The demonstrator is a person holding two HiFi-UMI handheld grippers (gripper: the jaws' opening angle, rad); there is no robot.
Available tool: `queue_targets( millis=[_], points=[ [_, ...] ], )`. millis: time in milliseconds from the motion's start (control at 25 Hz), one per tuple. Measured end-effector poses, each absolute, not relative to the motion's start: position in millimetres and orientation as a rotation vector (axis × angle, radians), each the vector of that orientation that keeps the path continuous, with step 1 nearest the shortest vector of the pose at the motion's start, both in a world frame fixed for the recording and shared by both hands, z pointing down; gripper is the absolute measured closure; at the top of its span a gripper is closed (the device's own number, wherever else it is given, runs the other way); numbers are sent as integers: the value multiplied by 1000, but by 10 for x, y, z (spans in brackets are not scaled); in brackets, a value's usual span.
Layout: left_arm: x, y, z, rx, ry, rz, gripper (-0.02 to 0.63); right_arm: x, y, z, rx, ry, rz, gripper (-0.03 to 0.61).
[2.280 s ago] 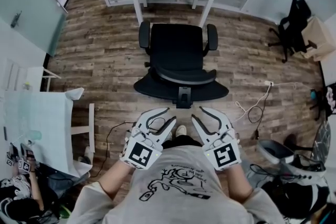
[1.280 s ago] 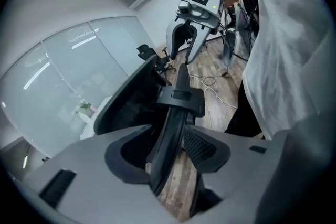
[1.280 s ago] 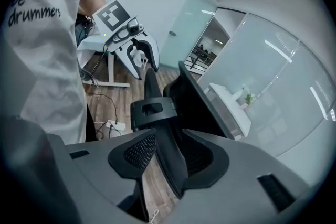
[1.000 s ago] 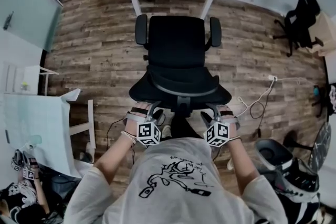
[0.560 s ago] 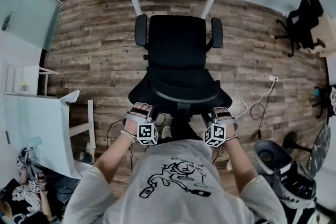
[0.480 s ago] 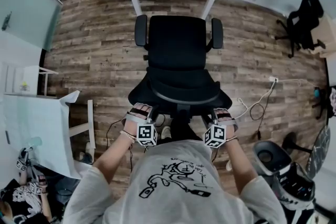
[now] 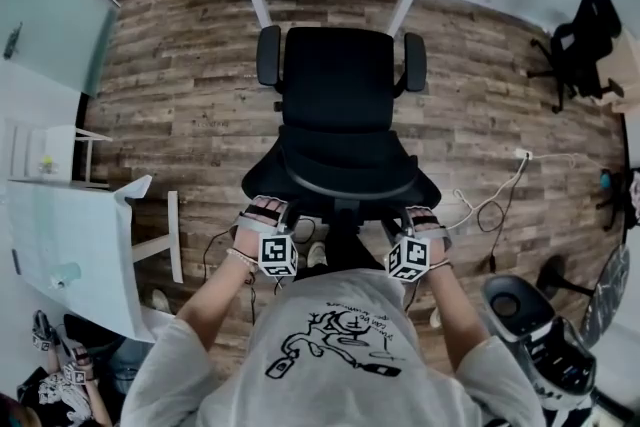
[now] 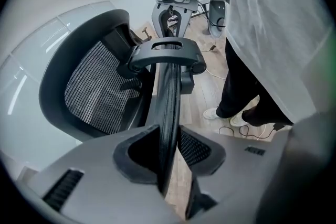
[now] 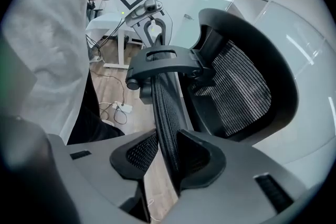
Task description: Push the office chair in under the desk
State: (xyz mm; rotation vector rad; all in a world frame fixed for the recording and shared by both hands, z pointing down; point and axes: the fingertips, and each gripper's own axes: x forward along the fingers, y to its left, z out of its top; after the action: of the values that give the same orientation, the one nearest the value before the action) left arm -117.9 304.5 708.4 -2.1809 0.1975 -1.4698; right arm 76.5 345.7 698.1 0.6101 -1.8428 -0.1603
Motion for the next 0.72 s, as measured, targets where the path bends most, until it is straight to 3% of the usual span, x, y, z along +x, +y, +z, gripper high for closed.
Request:
queue_targets(
  millis=[720],
  points=[
    [-1149, 2230, 7151, -2131, 257, -1562, 503, 791, 2684, 7021, 653, -1877, -111, 437]
  ],
)
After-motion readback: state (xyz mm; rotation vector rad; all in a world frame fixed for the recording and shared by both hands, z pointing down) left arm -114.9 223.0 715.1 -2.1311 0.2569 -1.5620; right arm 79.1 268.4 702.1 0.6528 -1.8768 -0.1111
